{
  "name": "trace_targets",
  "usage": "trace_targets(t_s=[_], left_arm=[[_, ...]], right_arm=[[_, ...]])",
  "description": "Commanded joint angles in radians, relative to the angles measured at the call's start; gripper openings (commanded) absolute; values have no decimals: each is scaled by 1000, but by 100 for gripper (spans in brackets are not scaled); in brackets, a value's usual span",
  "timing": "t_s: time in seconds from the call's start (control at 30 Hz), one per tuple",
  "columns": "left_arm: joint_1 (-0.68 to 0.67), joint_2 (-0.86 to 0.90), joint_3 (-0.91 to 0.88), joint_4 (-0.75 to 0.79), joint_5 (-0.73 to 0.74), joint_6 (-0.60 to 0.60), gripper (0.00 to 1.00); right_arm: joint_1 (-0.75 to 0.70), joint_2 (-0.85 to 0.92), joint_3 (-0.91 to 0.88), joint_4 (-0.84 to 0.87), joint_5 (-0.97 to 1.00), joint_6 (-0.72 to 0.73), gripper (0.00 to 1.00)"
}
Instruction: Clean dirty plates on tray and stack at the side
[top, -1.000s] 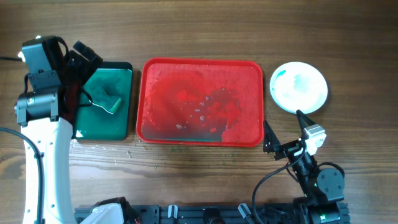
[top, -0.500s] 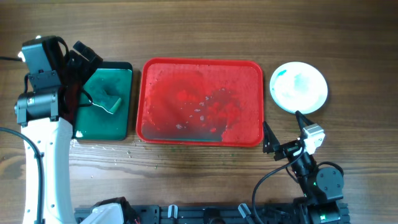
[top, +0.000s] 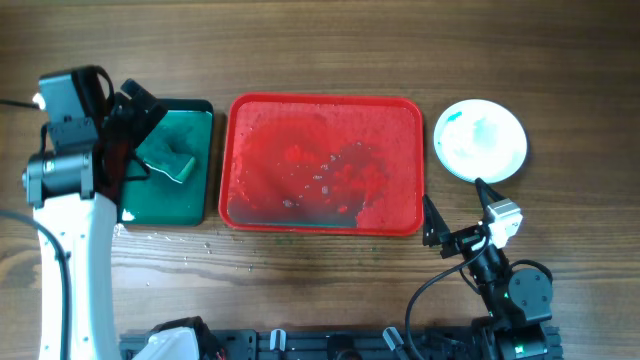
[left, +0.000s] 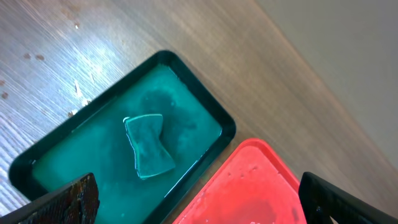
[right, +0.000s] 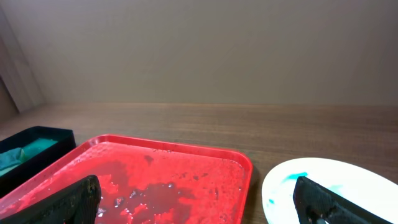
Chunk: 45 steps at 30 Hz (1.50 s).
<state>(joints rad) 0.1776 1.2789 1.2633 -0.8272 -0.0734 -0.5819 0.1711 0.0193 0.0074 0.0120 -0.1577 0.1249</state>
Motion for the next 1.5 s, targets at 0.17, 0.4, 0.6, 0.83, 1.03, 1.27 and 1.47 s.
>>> trace_targets(t_s=[0.17,0.4,0.6,0.83,1.03,1.27,1.47], left_arm=[[-19,-492,-378,335,116,227,100],[-21,-962,-833,607,250,321,100],[-99,-1163,-1143,871,248,405,100],[-119,-1276,-1257,792,228,526,100],[-116,-1274,-1257,763,214,522,100],[-116,-1273,-1257,763,214,522,100],[-116,-1273,-1257,763,214,522,100]], right_arm=[[-6,-3,-2,2,-24,-18,100],[-6,-3,-2,2,-24,-18,100],[-6,-3,-2,2,-24,-18,100],[-6,-3,-2,2,-24,-18,100],[-6,-3,-2,2,-24,-18,100],[-6,-3,-2,2,-24,-18,100],[-6,-3,-2,2,-24,-18,100]])
